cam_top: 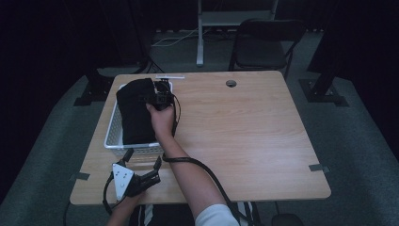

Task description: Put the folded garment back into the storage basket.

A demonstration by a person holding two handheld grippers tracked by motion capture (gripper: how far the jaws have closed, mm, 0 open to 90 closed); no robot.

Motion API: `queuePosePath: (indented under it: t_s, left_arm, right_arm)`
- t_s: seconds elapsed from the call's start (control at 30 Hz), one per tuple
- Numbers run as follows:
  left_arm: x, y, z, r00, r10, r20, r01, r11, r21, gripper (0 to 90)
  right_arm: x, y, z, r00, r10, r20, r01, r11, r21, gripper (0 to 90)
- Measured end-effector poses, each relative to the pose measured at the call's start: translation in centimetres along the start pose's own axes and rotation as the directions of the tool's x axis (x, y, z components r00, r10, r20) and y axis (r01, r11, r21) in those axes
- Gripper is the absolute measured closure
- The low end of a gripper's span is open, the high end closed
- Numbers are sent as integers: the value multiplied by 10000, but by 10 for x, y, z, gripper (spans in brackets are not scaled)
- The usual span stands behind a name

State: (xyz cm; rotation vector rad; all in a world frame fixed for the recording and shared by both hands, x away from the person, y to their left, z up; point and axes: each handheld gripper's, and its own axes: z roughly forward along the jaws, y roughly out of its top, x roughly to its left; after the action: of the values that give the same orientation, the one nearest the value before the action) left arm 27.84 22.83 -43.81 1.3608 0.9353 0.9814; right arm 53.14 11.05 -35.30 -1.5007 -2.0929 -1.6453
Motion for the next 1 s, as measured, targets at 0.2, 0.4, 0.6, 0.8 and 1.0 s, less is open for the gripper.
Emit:
queuePosePath:
  t_s: [0.2, 0.4, 0.6, 0.8, 1.0]
  left_arm:
    - [0, 0, 0, 10000, -3, 0, 3, 10000, 0, 44]
    - [0, 0, 0, 10000, -1, -2, 1, 10000, 1, 44]
    - [0, 0, 0, 10000, -1, -11, 1, 10000, 2, 44]
    - [0, 0, 0, 10000, -4, -16, 4, 10000, 2, 44]
    - [0, 0, 0, 10000, -3, -18, 3, 10000, 5, 44]
  right_arm:
    - [-2, 0, 1, 9994, 21, 357, -30, 9997, 239, 671]
    - [0, 0, 4, 9978, -220, 622, 181, 9978, 635, 625]
    - [0, 1, 7, 9960, -398, 805, 310, 9937, 1079, 591]
    - [-2, 3, 8, 9949, -497, 880, 361, 9881, 1496, 511]
    - [-2, 4, 11, 9899, -816, 1159, 589, 9805, 1876, 417]
